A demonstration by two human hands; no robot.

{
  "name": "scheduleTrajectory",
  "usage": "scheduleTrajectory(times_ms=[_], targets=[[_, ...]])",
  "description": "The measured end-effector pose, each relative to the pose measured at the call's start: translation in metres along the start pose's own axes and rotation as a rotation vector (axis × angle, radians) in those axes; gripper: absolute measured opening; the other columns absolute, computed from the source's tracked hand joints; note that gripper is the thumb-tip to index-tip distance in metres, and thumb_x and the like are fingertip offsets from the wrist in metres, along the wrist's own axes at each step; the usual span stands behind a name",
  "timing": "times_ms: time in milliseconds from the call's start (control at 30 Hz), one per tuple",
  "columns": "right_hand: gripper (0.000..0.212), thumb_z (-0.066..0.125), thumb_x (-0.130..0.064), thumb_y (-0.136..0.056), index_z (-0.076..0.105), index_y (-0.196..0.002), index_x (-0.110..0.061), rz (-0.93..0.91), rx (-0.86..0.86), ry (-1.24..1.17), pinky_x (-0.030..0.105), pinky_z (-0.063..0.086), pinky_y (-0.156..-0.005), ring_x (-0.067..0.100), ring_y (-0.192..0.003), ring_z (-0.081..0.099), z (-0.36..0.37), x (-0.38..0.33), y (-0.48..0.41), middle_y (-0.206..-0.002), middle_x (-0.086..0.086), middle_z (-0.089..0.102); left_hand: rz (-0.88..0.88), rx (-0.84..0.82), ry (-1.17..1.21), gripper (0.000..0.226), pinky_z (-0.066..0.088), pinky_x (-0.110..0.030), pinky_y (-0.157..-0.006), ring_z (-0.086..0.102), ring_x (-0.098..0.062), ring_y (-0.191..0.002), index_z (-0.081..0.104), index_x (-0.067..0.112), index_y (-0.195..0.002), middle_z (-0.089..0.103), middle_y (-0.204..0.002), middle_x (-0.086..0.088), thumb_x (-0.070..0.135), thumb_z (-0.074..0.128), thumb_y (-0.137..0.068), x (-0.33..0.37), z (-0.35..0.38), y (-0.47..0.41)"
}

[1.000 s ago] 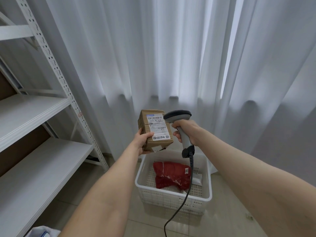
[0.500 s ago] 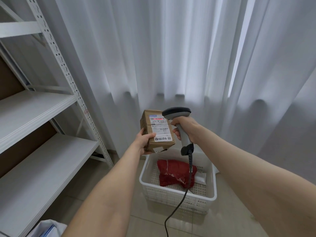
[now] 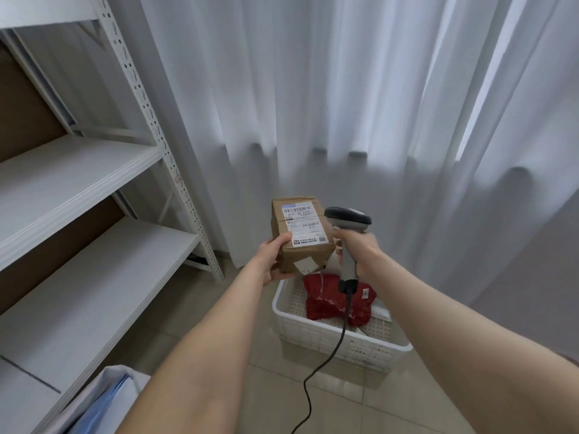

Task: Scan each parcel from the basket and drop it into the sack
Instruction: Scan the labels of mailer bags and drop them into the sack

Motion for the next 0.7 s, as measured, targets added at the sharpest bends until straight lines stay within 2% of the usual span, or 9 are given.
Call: scheduleTrajectory(times_ms=[100, 167, 200, 267, 333, 400, 467, 567, 700], targets=[[0.027, 0.077, -0.022, -0.081, 0.063, -0.099, -0.007, -0.01, -0.028, 0.034, 0.032, 0.054, -0.068, 0.018, -0.074, 0.062, 0.014, 0.024, 0.002, -0.083, 0.005, 0.064, -0.03, 0.025, 0.02, 0.05, 0.058, -0.049, -0.077, 0.062, -0.028, -0.1, 0.062, 0.015, -0.117, 0.065, -0.11, -0.013, 0.048, 0.068, -0.081, -0.019, -0.022, 0.009], [0.047, 0.083, -0.027, -0.073, 0.063, -0.112, -0.008, 0.031, -0.083, -0.006, 0.046, 0.055, -0.089, 0.029, -0.092, 0.068, 0.029, 0.042, 0.008, -0.098, 0.01, 0.071, -0.021, 0.062, 0.034, 0.047, 0.058, -0.049, -0.08, 0.062, -0.026, -0.102, 0.062, 0.016, -0.117, 0.066, -0.109, -0.012, 0.048, 0.066, -0.083, -0.029, -0.041, 0.021], [0.05, 0.083, -0.027, -0.073, 0.063, -0.115, -0.009, 0.042, -0.12, -0.01, 0.05, 0.053, -0.093, 0.032, -0.097, 0.068, 0.038, 0.049, 0.014, -0.102, 0.011, 0.071, -0.014, 0.084, 0.045, 0.045, 0.058, -0.047, -0.079, 0.061, -0.026, -0.101, 0.062, 0.017, -0.117, 0.065, -0.11, -0.011, 0.047, 0.065, -0.084, -0.034, -0.051, 0.03], [0.038, 0.08, -0.02, -0.077, 0.062, -0.109, -0.009, 0.059, -0.186, -0.008, 0.052, 0.053, -0.093, 0.034, -0.099, 0.068, 0.056, 0.064, 0.028, -0.103, 0.014, 0.071, -0.013, 0.118, 0.062, 0.042, 0.059, -0.045, -0.076, 0.06, -0.024, -0.101, 0.06, 0.02, -0.118, 0.063, -0.113, -0.01, 0.044, 0.065, -0.085, -0.047, -0.071, 0.051], [0.023, 0.077, -0.01, -0.08, 0.062, -0.098, -0.009, 0.08, -0.242, -0.006, 0.05, 0.055, -0.089, 0.034, -0.094, 0.068, 0.072, 0.079, 0.047, -0.1, 0.016, 0.071, -0.03, 0.144, 0.052, 0.043, 0.055, -0.05, -0.085, 0.058, -0.024, -0.103, 0.059, 0.02, -0.119, 0.061, -0.117, -0.007, 0.044, 0.065, -0.084, -0.065, -0.091, 0.073], [0.018, 0.075, -0.004, -0.08, 0.062, -0.093, -0.007, 0.088, -0.288, 0.017, 0.044, 0.057, -0.08, 0.031, -0.084, 0.068, 0.089, 0.097, 0.065, -0.096, 0.015, 0.07, -0.057, 0.194, 0.004, 0.049, 0.042, -0.059, -0.098, 0.052, -0.026, -0.109, 0.054, 0.021, -0.123, 0.058, -0.116, -0.002, 0.048, 0.064, -0.083, -0.087, -0.116, 0.098], [0.019, 0.075, -0.002, -0.079, 0.061, -0.089, -0.008, 0.093, -0.337, 0.068, 0.046, 0.057, -0.083, 0.031, -0.087, 0.068, 0.107, 0.118, 0.085, -0.099, 0.015, 0.07, -0.073, 0.255, -0.02, 0.055, 0.033, -0.062, -0.102, 0.048, -0.026, -0.113, 0.051, 0.022, -0.126, 0.055, -0.115, 0.0, 0.052, 0.065, -0.081, -0.109, -0.144, 0.123], [0.023, 0.078, -0.004, -0.076, 0.06, -0.09, -0.009, 0.122, -0.432, 0.136, 0.05, 0.054, -0.093, 0.035, -0.099, 0.068, 0.144, 0.151, 0.118, -0.108, 0.017, 0.07, -0.078, 0.355, 0.034, 0.062, 0.045, -0.052, -0.098, 0.057, -0.026, -0.11, 0.055, 0.019, -0.126, 0.062, -0.121, -0.006, 0.053, 0.07, -0.076, -0.139, -0.188, 0.159], [0.02, 0.078, -0.007, -0.078, 0.061, -0.089, -0.01, 0.15, -0.54, 0.197, 0.044, 0.054, -0.093, 0.031, -0.095, 0.067, 0.194, 0.19, 0.173, -0.104, 0.015, 0.07, -0.083, 0.536, 0.132, 0.058, 0.053, -0.039, -0.084, 0.061, -0.024, -0.099, 0.053, 0.021, -0.127, 0.064, -0.107, -0.007, 0.05, 0.067, -0.079, -0.172, -0.249, 0.212]])
Point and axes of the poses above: each hand's wrist, its own y-axis away from the middle knuckle, its own z-axis out of the palm, x = y × z, the point moved 10 cm from there along -y, towards the middle knuckle
